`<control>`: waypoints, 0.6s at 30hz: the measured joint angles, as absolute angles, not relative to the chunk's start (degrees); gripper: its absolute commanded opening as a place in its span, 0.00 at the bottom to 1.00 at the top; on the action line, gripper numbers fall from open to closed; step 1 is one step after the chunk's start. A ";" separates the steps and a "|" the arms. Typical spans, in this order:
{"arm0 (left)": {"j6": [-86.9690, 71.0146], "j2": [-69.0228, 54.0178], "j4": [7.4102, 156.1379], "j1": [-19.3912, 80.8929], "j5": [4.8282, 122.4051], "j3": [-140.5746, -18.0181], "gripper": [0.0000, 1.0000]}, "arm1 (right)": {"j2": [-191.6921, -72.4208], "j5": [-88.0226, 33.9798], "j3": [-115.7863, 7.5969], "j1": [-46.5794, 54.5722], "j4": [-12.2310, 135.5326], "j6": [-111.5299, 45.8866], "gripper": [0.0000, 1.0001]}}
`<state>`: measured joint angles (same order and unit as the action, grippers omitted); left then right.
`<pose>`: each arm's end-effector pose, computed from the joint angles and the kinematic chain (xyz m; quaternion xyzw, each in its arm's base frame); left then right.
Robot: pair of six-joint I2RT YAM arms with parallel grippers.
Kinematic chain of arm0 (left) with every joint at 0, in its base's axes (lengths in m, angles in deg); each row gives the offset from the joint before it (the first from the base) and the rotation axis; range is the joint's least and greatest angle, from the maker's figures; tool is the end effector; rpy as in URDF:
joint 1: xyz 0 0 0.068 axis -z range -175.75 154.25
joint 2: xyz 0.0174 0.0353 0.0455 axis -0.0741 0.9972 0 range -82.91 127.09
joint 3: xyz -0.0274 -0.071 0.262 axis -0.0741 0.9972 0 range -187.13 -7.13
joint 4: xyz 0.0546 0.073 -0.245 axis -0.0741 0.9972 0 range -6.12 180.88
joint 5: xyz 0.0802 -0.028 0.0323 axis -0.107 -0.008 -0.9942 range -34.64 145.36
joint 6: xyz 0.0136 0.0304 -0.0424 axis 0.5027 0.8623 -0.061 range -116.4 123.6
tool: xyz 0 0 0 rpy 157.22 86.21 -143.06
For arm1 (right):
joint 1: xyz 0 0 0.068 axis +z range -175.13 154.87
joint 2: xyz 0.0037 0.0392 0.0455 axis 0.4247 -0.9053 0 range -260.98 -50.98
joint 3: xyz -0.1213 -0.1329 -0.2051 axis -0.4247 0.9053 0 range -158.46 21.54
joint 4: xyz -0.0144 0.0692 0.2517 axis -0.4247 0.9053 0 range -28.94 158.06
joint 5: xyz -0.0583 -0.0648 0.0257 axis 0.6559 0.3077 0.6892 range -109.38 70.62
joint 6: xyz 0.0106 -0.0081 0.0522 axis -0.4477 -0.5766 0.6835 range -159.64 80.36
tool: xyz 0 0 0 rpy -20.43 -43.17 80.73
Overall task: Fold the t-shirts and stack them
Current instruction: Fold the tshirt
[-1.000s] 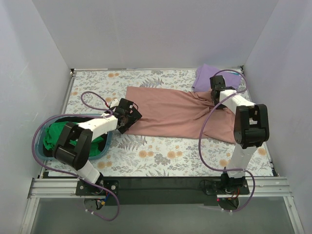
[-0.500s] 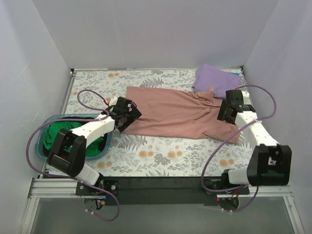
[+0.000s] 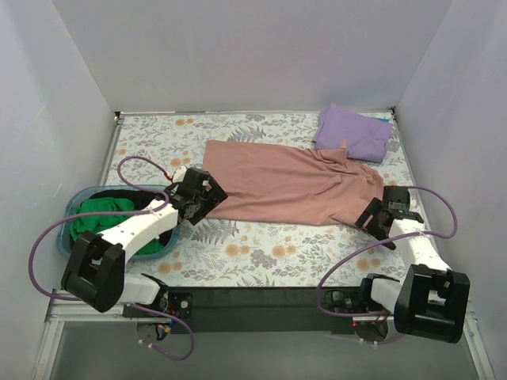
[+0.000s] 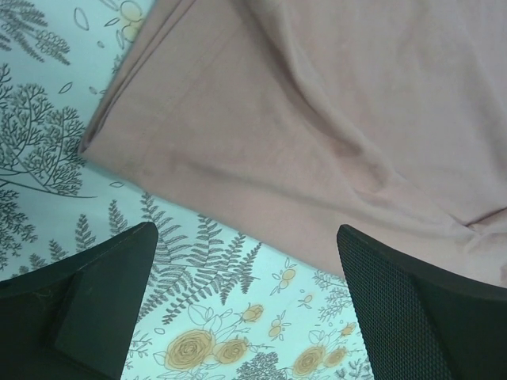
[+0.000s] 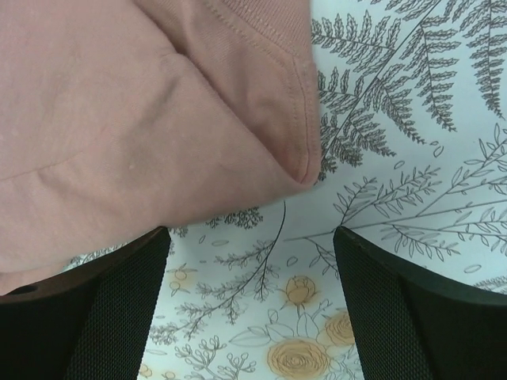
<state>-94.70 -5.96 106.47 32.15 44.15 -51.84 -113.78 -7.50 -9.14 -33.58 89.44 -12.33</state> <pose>0.2351 -0.1166 0.2017 -0.5710 0.7582 -0.2260 0.2190 0.1892 -0.0355 0.1742 0.3203 0.9074 -0.0572 0.2661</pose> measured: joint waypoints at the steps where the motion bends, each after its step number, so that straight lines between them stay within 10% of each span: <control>1: -94.87 -6.14 106.82 32.15 44.18 -51.46 0.97 | -114.28 -7.92 -8.72 -34.12 88.34 -12.26 0.88; 18: -96.36 -4.10 110.75 32.20 42.03 -51.01 0.97 | -116.60 -11.96 -8.24 -43.59 79.82 -14.12 0.84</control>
<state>-96.36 -4.10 110.75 32.20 42.03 -51.01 -116.60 -11.96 -8.24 -43.59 79.82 -14.12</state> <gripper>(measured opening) 0.969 0.841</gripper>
